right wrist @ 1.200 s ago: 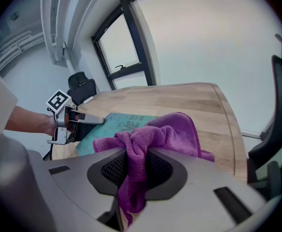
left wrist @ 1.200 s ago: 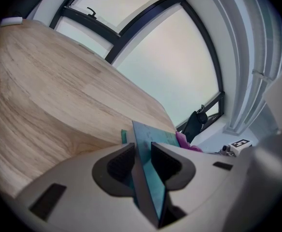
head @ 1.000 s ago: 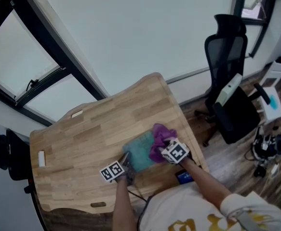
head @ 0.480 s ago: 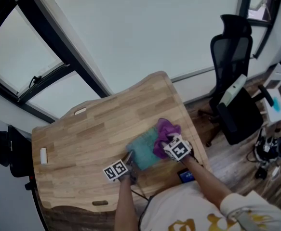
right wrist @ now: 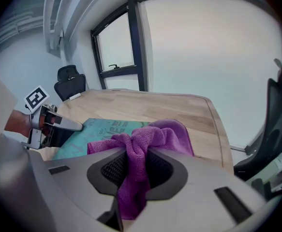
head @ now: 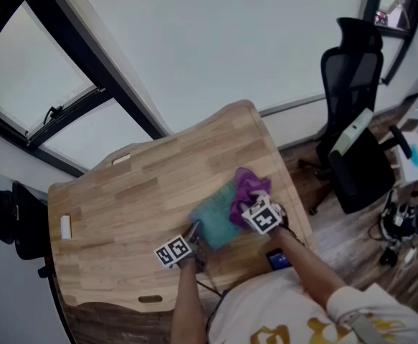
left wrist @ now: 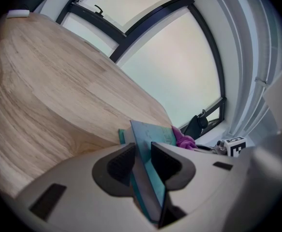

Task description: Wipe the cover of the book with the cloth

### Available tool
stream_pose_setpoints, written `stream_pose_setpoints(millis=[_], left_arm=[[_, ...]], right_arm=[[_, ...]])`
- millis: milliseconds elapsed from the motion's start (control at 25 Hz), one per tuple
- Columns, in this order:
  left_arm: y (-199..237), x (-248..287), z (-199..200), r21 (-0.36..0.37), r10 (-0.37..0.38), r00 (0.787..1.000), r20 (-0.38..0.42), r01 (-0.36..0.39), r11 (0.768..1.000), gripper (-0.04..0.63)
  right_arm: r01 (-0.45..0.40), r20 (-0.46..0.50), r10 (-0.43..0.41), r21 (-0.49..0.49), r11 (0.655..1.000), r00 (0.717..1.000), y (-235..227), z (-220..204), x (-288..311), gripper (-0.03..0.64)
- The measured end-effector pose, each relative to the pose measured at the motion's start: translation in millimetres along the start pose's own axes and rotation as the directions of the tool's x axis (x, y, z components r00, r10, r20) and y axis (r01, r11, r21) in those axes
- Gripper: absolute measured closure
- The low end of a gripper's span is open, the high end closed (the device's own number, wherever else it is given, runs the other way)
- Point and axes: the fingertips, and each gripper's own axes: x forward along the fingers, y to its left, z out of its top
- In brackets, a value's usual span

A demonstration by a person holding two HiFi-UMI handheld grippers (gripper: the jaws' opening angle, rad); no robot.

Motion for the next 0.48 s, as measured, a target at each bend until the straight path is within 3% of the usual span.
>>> stream_pose_setpoints(millis=[480], left_arm=[[-0.1,-0.3,-0.2,-0.007,0.005,1.0,-0.001,-0.005,1.0,0.486]], right_arm=[[-0.081,-0.037,0.08,-0.032,0.996,0.996,32.6,8.2,13.8,0.541]])
